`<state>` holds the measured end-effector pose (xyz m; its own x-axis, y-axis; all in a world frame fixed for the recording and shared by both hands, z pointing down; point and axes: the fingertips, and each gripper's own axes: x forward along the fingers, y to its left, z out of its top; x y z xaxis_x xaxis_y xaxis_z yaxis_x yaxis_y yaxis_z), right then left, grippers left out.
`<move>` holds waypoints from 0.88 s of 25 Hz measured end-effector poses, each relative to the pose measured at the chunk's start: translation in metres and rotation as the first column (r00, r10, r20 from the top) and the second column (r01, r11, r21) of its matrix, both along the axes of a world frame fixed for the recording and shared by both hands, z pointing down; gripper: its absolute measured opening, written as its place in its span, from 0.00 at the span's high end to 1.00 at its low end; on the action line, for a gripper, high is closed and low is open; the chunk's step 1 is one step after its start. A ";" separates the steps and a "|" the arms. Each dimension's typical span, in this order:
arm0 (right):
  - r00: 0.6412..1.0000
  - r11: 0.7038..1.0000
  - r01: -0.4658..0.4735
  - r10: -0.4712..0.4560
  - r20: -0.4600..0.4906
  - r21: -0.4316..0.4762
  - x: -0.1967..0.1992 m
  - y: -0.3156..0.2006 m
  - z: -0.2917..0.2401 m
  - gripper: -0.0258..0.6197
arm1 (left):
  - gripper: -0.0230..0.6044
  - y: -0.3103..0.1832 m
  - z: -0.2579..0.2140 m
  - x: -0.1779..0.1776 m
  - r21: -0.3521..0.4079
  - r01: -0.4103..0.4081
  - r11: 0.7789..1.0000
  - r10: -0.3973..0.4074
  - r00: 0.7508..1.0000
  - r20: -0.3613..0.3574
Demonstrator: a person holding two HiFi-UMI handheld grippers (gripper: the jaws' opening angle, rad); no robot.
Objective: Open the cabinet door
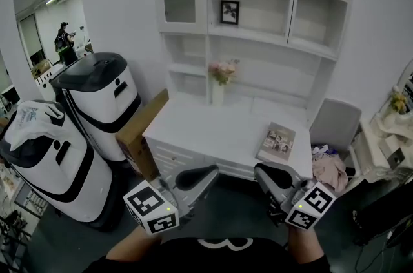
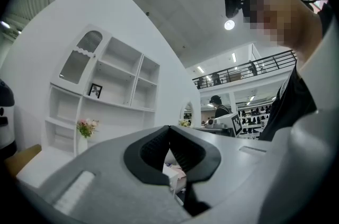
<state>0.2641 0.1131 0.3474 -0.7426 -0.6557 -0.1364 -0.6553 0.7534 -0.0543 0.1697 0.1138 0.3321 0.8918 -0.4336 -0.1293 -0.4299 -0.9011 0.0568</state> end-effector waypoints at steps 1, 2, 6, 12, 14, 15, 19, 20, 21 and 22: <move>1.000 1.000 -0.002 0.002 0.000 0.001 -0.004 -0.003 0.000 0.96 | 0.95 -0.003 0.000 -0.005 0.002 0.001 1.000 -0.001 1.000 0.001; 1.000 1.000 -0.004 0.004 -0.001 0.002 -0.008 -0.007 0.001 0.96 | 0.95 -0.007 0.000 -0.010 0.003 0.005 1.000 -0.005 1.000 0.002; 1.000 1.000 -0.008 0.008 -0.008 0.007 -0.027 -0.019 0.002 0.96 | 0.95 -0.022 0.003 -0.033 0.008 0.019 1.000 -0.019 1.000 -0.009; 1.000 1.000 -0.003 0.003 -0.022 0.006 -0.049 -0.036 0.007 0.96 | 0.95 -0.043 0.010 -0.055 0.000 0.038 0.999 -0.038 0.999 -0.019; 0.999 1.000 0.004 -0.004 -0.034 -0.004 -0.055 -0.041 0.011 0.96 | 0.95 -0.050 0.013 -0.060 -0.013 0.042 0.999 -0.043 0.999 -0.025; 0.999 1.000 0.007 -0.007 -0.038 -0.008 -0.056 -0.044 0.012 0.96 | 0.95 -0.054 0.015 -0.061 -0.018 0.044 0.999 -0.044 0.999 -0.027; 0.999 1.000 0.011 -0.012 -0.039 -0.021 -0.058 -0.061 0.017 0.96 | 0.95 -0.066 0.019 -0.067 -0.022 0.054 0.998 -0.054 0.998 -0.030; 0.999 1.000 0.012 -0.013 -0.038 -0.022 -0.059 -0.066 0.017 0.96 | 0.95 -0.070 0.020 -0.069 -0.024 0.059 0.998 -0.060 0.998 -0.032; 0.999 1.000 0.015 -0.016 -0.036 -0.022 -0.061 -0.071 0.018 0.96 | 0.95 -0.075 0.023 -0.072 -0.028 0.064 0.998 -0.065 0.997 -0.034; 0.999 1.000 0.018 -0.019 -0.035 -0.022 -0.062 -0.076 0.019 0.96 | 0.95 -0.080 0.025 -0.074 -0.030 0.068 0.997 -0.069 0.997 -0.035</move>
<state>0.2016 0.0369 0.3661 -0.7587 -0.6444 -0.0956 -0.6430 0.7643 -0.0481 0.0957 0.0339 0.3573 0.8546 -0.4978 -0.1476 -0.4880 -0.8672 0.0991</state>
